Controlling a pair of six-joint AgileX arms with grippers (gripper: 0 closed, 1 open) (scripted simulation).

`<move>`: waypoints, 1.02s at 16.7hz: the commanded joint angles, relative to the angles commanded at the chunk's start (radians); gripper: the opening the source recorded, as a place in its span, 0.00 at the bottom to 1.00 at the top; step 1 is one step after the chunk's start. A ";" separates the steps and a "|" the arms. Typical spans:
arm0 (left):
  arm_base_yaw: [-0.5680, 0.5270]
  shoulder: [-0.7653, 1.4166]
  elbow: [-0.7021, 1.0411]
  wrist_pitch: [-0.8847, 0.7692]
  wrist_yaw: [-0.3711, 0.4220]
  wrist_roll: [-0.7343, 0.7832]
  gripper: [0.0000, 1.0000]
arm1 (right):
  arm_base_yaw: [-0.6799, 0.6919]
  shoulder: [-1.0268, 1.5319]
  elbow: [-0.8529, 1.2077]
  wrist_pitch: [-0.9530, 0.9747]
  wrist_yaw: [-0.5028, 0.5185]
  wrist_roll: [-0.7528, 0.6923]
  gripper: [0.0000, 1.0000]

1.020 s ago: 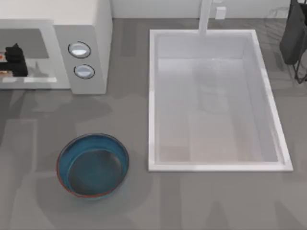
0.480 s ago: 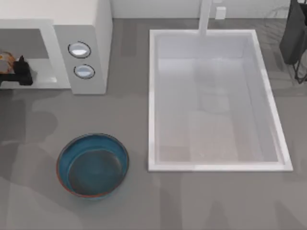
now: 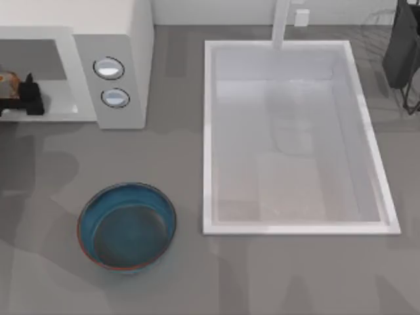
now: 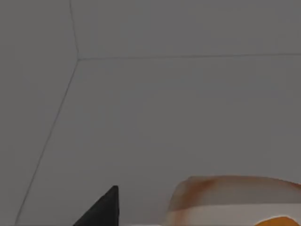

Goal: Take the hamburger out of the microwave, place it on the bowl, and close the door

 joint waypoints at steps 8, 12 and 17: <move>-0.023 0.216 0.351 -0.193 -0.021 -0.008 1.00 | 0.000 0.000 0.000 0.000 0.000 0.000 1.00; -0.042 0.363 0.622 -0.346 -0.039 -0.014 1.00 | 0.000 0.000 0.000 0.000 0.000 0.000 1.00; -0.059 0.478 0.835 -0.484 -0.055 -0.020 1.00 | 0.000 0.000 0.000 0.000 0.000 0.000 1.00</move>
